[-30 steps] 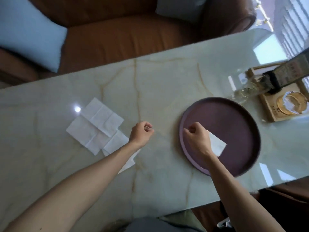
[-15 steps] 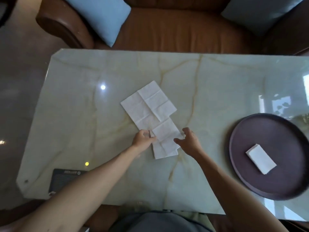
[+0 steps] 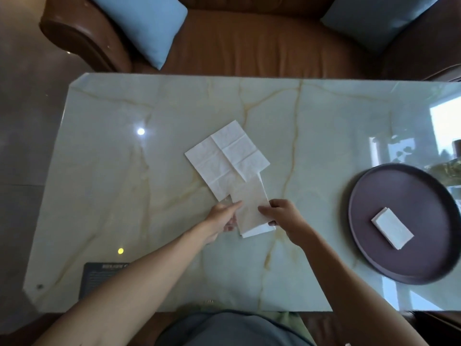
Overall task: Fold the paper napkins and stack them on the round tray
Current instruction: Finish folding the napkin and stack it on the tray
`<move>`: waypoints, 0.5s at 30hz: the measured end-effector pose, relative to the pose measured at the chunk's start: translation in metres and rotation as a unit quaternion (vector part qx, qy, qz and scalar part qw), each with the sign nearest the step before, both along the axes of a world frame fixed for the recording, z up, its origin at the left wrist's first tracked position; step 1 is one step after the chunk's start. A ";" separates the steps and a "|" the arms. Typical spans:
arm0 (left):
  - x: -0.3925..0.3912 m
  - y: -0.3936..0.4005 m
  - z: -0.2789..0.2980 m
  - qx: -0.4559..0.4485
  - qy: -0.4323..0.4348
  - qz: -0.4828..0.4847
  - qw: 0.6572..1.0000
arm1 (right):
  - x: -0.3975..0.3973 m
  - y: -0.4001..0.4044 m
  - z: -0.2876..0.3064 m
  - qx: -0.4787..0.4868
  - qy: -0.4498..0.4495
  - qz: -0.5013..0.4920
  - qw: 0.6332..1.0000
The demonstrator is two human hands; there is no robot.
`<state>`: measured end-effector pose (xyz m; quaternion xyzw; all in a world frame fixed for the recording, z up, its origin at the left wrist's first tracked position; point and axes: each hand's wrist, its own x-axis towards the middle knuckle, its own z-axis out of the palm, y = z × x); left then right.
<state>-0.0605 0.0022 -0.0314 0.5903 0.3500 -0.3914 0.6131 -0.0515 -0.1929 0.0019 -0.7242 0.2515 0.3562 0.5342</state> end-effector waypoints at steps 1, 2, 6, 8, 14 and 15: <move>0.002 -0.001 0.002 -0.028 0.018 0.010 0.999 | 0.001 -0.002 0.006 0.026 0.002 -0.010 1.000; 0.004 -0.003 0.006 -0.058 0.034 0.019 0.998 | 0.002 -0.004 0.013 0.045 0.003 -0.017 0.999; 0.012 -0.012 0.022 -0.134 0.047 0.094 0.985 | 0.002 -0.017 0.035 0.077 0.000 -0.011 0.997; 0.014 -0.016 0.030 -0.137 0.027 0.135 0.981 | -0.002 -0.028 0.043 0.066 -0.004 0.012 0.998; 0.014 -0.022 0.052 -0.123 -0.068 0.100 0.985 | -0.019 -0.052 0.059 0.026 -0.009 0.055 0.998; 0.014 -0.023 0.056 -0.113 -0.087 0.082 0.986 | -0.020 -0.053 0.062 0.018 -0.011 0.058 0.998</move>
